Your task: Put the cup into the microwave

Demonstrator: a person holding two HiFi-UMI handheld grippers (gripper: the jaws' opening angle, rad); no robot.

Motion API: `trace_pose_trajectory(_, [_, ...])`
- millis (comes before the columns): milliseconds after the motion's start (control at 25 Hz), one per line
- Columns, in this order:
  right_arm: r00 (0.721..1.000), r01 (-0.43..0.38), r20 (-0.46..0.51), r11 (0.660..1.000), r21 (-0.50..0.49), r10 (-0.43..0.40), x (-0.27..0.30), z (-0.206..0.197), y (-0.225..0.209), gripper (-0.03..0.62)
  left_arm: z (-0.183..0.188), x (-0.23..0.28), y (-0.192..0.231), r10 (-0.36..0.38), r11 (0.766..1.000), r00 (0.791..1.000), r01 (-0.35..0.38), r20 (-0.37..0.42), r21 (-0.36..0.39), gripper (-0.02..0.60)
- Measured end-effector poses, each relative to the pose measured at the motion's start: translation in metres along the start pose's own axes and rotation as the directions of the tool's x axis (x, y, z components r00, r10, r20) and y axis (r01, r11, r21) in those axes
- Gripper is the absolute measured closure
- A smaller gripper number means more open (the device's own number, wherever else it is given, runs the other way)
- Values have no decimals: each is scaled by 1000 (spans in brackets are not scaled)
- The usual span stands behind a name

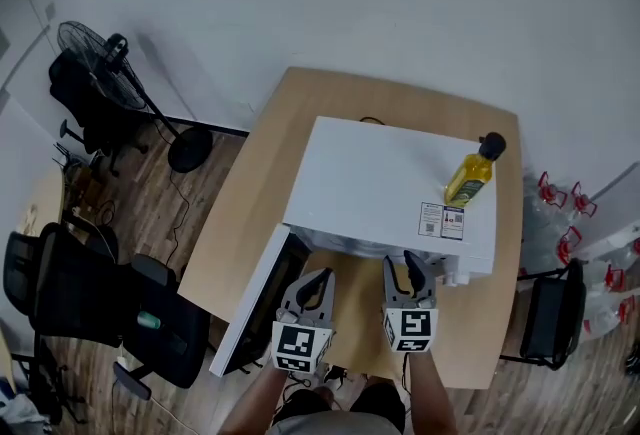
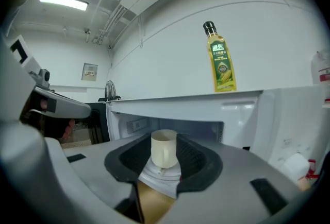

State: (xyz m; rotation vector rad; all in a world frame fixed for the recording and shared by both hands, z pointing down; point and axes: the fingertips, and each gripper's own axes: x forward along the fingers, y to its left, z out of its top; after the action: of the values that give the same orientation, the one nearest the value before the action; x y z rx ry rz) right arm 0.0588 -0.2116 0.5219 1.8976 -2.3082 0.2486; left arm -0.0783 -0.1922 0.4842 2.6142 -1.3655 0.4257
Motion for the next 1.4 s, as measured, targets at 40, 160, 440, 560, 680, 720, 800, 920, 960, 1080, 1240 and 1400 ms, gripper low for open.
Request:
trace_pose_trajectory(40, [1000,8,4,1000,0,-8,-5,3,0,437,3,-3,-1,-5,1000,1000,5,7,4,558])
trace_pose_trajectory(160, [999,36,18,999,0,-36,-23,11,-1,452,12,-11,-7,-24,1000,999,23,27,15,558])
trace_pose_trajectory(440, [993,101,56,995,-7,-101,-69,34,-2,487,30,-33,-22,-71,997,995,69,64,37,558])
trace_pose_trajectory(560, [988,136,75,991,-11,-134,-91,43,-1,513,35,-43,-27,-92,995,993,89,77,53,558])
trace_pose_trajectory(680, [984,162,83,987,-16,-160,-110,49,1,535,41,-54,-30,-110,992,990,104,92,69,558])
trace_pose_trajectory(720, [982,170,86,985,-20,-168,-116,50,1,540,42,-57,-31,-115,992,989,108,95,71,558])
trace_pose_trajectory(800, [979,188,91,982,-29,-185,-127,53,3,546,43,-63,-32,-124,990,987,117,99,73,558])
trace_pose_trajectory(920, [974,213,95,976,-44,-208,-144,57,8,556,46,-76,-34,-137,988,985,129,107,81,558])
trace_pose_trajectory(960, [972,218,97,975,-48,-212,-149,58,10,557,46,-80,-34,-142,988,984,133,109,84,558])
trace_pose_trajectory(1080, [969,231,107,971,-58,-224,-162,59,16,562,44,-89,-35,-155,985,981,145,114,90,558])
trace_pose_trajectory(1240, [965,243,115,968,-57,-235,-177,58,24,567,40,-102,-33,-159,985,980,149,118,85,558])
trace_pose_trajectory(1400, [963,247,121,967,-56,-239,-187,58,31,569,38,-112,-30,-157,986,980,147,123,83,558])
